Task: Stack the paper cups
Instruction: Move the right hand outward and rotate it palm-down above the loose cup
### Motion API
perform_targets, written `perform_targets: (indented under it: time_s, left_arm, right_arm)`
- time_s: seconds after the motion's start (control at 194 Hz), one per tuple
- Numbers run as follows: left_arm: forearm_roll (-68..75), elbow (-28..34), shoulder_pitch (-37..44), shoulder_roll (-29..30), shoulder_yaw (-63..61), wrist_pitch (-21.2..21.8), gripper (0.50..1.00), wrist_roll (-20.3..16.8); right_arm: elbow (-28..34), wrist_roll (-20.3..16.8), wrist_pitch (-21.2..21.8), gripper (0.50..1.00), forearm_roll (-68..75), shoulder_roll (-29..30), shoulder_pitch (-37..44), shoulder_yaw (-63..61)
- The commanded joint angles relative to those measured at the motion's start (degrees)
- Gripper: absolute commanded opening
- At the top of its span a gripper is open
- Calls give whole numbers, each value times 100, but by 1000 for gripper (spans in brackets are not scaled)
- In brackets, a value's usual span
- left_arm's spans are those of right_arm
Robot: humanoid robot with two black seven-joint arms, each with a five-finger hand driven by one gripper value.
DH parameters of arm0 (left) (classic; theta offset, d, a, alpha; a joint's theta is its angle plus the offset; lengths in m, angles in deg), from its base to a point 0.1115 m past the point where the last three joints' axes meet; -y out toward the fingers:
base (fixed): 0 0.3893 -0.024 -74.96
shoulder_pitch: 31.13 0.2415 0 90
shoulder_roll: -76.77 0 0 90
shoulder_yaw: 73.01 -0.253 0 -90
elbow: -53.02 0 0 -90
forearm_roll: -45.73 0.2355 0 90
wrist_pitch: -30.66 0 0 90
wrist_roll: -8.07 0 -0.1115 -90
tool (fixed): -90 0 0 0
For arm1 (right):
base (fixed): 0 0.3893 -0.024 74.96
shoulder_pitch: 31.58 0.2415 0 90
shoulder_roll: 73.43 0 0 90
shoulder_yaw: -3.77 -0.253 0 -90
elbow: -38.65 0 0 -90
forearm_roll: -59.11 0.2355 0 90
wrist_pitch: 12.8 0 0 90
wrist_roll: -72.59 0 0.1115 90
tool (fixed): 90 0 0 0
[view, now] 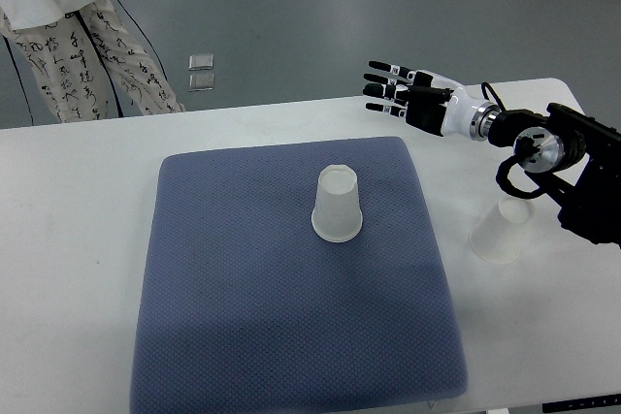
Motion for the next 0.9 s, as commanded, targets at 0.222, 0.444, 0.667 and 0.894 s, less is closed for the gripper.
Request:
perform_targets:
  time_s: [0.222,0.444,0.667,0.894]
  left_arm:
    - [0,-22,17,0,-9,0,1000,0]
    - [-9,21,-158,0,-18,0,1000,0]
    - [0,-5,-158,0,-9,0,1000,0]
    - [0,13,-158,0,-9,0,1000,0]
  right_arm:
    - [9,0,-7,926,18,-11,8,-20]
    - [9,-9,89,926,27,-134,25,-82]
    - [105,9,397,924,1,-292,34,-91]
    - [263,9,643,924,-377,-644,43,-91]
